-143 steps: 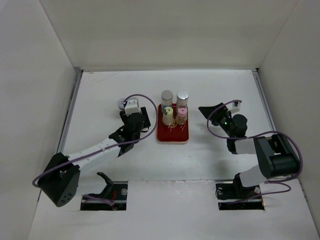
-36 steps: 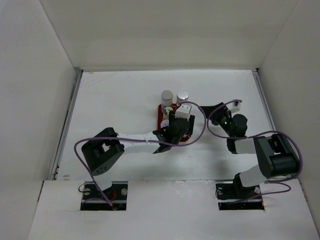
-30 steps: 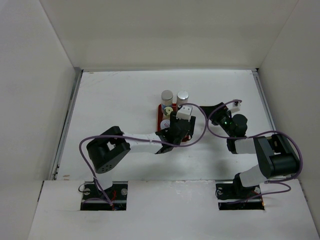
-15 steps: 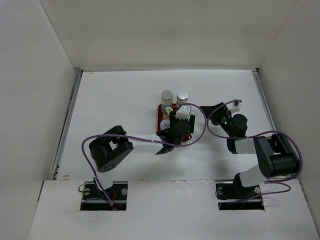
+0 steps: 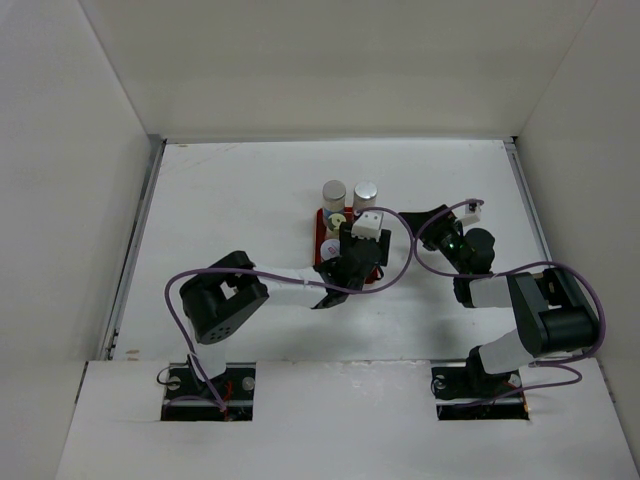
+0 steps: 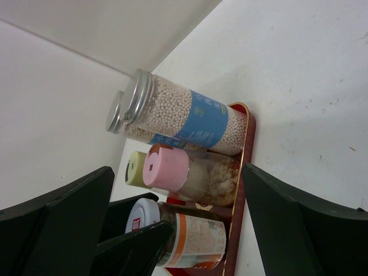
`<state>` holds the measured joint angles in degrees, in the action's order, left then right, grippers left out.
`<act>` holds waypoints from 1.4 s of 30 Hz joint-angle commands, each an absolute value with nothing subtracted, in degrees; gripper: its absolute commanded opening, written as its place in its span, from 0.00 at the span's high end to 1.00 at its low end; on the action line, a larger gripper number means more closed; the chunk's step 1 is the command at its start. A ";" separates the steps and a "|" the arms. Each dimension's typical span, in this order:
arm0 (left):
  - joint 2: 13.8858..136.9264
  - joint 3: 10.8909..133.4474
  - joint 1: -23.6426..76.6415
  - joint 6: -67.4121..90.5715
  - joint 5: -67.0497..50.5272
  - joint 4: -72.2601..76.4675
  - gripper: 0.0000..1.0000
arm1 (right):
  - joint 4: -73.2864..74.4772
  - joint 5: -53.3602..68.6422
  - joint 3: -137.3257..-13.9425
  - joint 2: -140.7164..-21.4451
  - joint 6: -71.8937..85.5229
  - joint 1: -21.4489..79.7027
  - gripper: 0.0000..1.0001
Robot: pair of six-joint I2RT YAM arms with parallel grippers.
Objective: Organize the condiment bottles
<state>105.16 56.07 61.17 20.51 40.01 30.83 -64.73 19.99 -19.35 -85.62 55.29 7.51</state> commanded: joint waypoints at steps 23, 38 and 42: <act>83.70 51.87 62.71 16.09 46.31 35.51 0.00 | -68.73 20.92 -20.74 -85.61 55.37 7.43 0.00; 52.20 18.55 38.39 37.78 38.44 25.86 0.00 | -68.73 21.09 -20.48 -85.61 55.55 6.64 0.00; 56.59 19.33 27.58 41.48 29.99 21.02 0.00 | -68.73 21.27 -20.22 -85.43 55.55 5.76 0.00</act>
